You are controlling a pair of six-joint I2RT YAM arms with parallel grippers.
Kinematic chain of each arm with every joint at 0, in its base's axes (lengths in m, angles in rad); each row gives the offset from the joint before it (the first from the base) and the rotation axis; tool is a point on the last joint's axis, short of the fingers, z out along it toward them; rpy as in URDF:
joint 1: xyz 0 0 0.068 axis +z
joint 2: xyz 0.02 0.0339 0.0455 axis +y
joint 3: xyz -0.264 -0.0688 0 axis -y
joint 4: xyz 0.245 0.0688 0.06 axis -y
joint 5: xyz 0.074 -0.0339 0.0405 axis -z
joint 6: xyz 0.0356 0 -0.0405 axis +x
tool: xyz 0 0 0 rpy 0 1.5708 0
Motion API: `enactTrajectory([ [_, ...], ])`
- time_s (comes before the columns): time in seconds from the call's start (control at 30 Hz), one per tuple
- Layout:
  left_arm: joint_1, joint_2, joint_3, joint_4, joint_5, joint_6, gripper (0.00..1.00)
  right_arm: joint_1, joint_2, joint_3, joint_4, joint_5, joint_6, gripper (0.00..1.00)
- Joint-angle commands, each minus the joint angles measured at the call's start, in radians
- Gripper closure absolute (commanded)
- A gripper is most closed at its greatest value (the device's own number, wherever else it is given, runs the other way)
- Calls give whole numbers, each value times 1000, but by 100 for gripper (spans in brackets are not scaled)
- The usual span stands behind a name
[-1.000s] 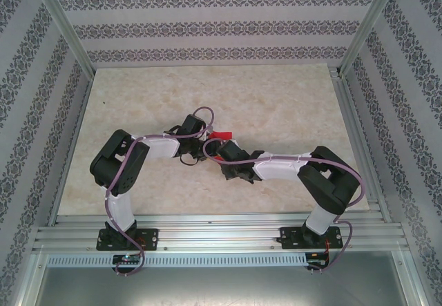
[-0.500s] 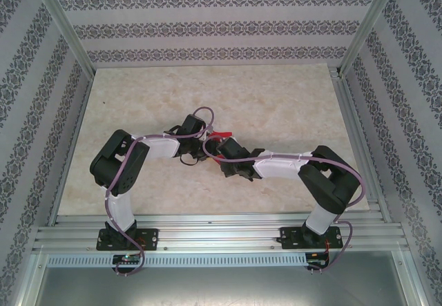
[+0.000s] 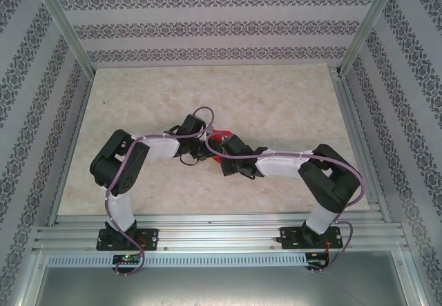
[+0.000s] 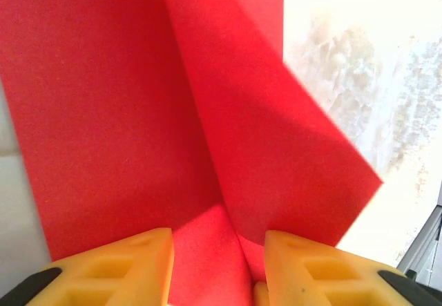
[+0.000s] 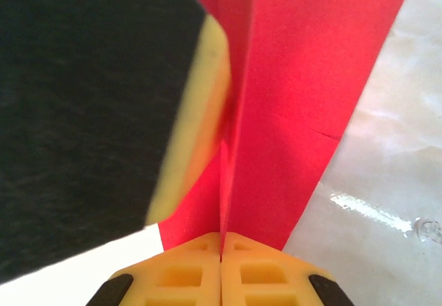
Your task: Fold a paper plane with a square sheet of paper (fold left side to right side)
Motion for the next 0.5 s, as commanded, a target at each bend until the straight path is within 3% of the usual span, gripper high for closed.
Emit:
enactTrajectory([
  [0.0, -14, 15, 10, -22, -20, 31, 57, -23, -18, -32, 87, -59, 11, 93],
  [0.2, -12, -30, 47, -119, -83, 83, 49, -55, -33, -76, 123, -122, 16, 93],
  [0.47, -4, -148, 44, -202, -145, 132, 48, -119, -32, -134, 225, -251, 56, 92],
])
